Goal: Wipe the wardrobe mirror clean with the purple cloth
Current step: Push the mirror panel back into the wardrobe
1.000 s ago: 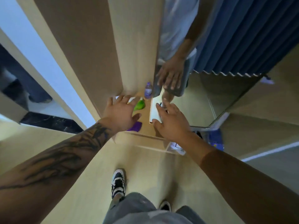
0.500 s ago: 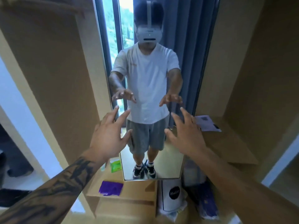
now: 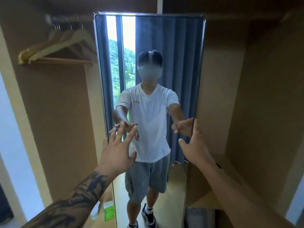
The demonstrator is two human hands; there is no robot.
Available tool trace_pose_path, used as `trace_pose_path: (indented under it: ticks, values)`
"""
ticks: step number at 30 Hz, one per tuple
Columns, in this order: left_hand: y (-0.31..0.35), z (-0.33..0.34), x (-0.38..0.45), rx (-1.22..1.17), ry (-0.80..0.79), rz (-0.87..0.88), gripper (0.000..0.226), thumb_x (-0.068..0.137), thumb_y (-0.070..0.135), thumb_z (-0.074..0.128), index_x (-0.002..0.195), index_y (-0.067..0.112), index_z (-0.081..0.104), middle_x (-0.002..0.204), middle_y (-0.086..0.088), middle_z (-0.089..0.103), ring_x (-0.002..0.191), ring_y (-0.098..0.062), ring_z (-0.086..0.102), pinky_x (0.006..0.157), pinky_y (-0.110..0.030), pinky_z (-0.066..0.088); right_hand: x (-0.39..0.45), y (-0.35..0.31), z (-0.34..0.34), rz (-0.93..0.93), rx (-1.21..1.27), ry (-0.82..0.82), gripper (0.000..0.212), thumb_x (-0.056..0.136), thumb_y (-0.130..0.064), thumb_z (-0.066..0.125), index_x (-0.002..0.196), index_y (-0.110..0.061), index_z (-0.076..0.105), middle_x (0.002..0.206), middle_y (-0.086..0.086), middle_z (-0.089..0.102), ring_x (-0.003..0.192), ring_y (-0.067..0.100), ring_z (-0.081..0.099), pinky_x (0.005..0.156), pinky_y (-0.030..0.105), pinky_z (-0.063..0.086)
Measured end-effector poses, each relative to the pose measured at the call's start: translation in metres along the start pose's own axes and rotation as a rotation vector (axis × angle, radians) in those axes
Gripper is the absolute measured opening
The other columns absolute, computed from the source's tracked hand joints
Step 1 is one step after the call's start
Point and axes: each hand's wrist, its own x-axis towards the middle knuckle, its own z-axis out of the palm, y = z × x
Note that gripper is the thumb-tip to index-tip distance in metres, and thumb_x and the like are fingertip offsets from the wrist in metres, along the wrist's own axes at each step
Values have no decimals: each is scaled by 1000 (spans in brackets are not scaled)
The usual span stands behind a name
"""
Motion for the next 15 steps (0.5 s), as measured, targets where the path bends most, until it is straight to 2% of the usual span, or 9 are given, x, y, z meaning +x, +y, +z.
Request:
trace_pose_path:
  ticks: [2, 4, 8, 11, 15]
  values:
    - [0, 5, 4, -7, -6, 6, 99, 92, 57, 59, 157, 52, -15, 171, 1, -23, 160, -31, -10, 125, -54, 24, 6, -2, 9, 10, 99, 41, 104, 98, -28, 68, 159, -46, -14, 172, -6, 15, 147, 30, 42, 115, 53, 44]
    - [-3, 12, 6, -26, -15, 7, 99, 92, 57, 59, 158, 50, -14, 168, 3, -31, 159, -30, -16, 126, -53, 22, 12, -1, 15, 25, 171, 96, 103, 97, -23, 70, 161, -46, -8, 171, -7, 19, 151, 28, 36, 118, 54, 41]
    - [-10, 21, 8, -22, -12, 26, 100, 93, 57, 60, 159, 50, -14, 165, 6, -38, 157, -29, -22, 127, -52, 22, 12, 2, 22, 3, 235, 145, 102, 96, -17, 69, 160, -50, -3, 169, -8, 24, 151, 26, 37, 117, 55, 41]
    - [-14, 26, 13, -48, -14, 42, 100, 92, 59, 61, 159, 48, -13, 165, 6, -38, 157, -28, -23, 127, -52, 21, 7, -4, 20, -1, 219, 186, 90, 100, -13, 66, 164, -37, 7, 167, -3, 30, 148, 27, 39, 118, 47, 39]
    - [-26, 33, 23, -113, -19, 89, 102, 91, 57, 63, 160, 48, -12, 166, 5, -35, 159, -28, -16, 124, -52, 27, -9, -16, 18, -43, 147, 320, 69, 103, -16, 60, 162, -25, 24, 159, 2, 44, 145, 27, 44, 122, 47, 34]
